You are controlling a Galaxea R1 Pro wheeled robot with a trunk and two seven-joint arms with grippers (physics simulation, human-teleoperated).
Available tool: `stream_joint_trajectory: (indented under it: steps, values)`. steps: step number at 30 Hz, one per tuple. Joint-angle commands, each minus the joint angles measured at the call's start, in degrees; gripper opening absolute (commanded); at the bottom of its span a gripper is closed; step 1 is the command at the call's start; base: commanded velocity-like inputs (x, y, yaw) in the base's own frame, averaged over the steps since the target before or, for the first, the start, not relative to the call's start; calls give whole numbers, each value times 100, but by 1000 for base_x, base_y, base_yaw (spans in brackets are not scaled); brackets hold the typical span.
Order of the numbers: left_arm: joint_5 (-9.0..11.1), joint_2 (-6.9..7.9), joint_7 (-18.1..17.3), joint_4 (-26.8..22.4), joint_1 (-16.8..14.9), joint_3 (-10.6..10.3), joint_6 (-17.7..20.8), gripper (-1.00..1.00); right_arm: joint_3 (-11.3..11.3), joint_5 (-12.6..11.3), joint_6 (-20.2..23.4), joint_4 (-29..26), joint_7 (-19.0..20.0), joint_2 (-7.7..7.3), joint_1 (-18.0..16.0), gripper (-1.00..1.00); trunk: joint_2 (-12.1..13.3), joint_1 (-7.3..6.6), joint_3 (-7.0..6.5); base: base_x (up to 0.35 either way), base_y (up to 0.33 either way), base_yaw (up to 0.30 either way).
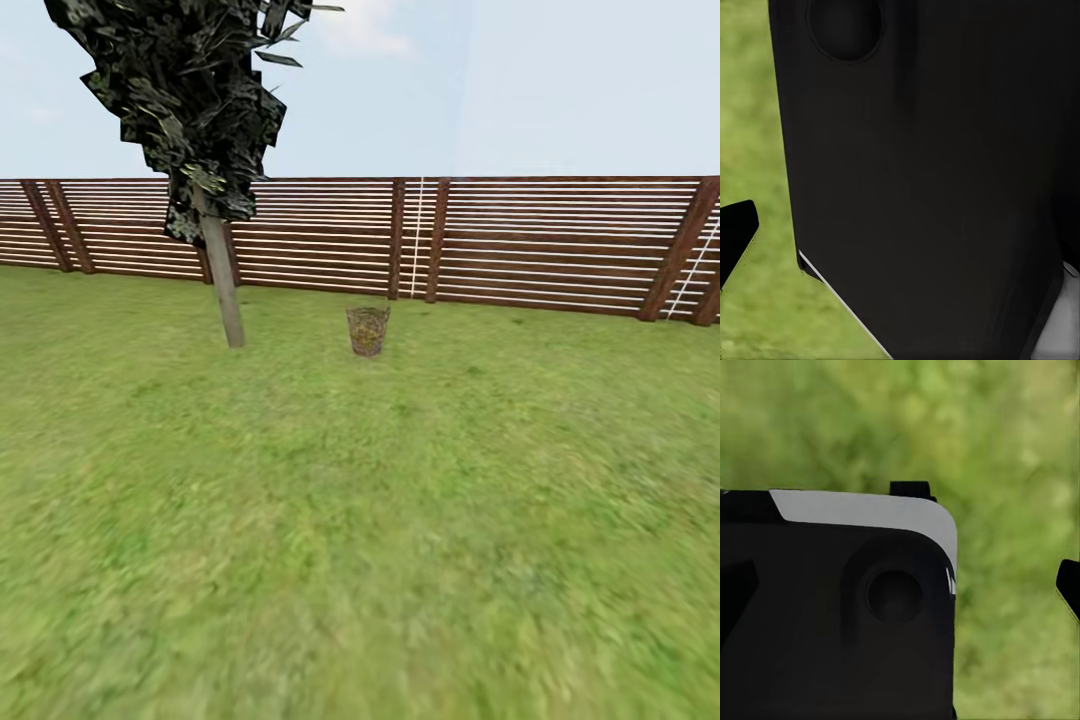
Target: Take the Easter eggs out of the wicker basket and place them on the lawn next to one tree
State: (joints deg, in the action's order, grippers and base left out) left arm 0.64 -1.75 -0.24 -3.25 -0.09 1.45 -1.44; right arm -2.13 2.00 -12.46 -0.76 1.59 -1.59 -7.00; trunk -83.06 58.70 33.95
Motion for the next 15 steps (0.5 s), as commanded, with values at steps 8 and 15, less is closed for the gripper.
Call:
stream_joint_trajectory:
  steps: [8, 15]
  values:
    - [7, 5, -2, 0, 0, 14, -15, 100, -25, 17, -20, 5, 17, 1, -1, 100, -2, 3, 5, 337, 0, 0]
    - [7, 3, -2, 0, 0, 14, -15, 100, -25, 16, -14, 5, 17, 1, -2, 100, -2, 3, 5, 337, 0, 0]
